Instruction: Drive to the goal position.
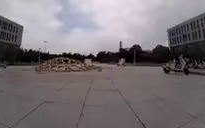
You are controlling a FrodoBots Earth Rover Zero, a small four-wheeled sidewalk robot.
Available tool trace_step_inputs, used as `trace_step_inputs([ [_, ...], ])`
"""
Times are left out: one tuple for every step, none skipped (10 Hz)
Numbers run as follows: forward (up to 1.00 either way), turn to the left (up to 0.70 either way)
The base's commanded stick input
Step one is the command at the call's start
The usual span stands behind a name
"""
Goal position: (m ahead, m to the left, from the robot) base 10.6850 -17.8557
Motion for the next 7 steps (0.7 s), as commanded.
trace_step_inputs([
  [0.7,0.0],
  [0.7,0.0],
  [0.7,0.0],
  [0.7,0.0],
  [0.7,0.0],
  [0.7,0.0],
  [0.7,0.0],
])
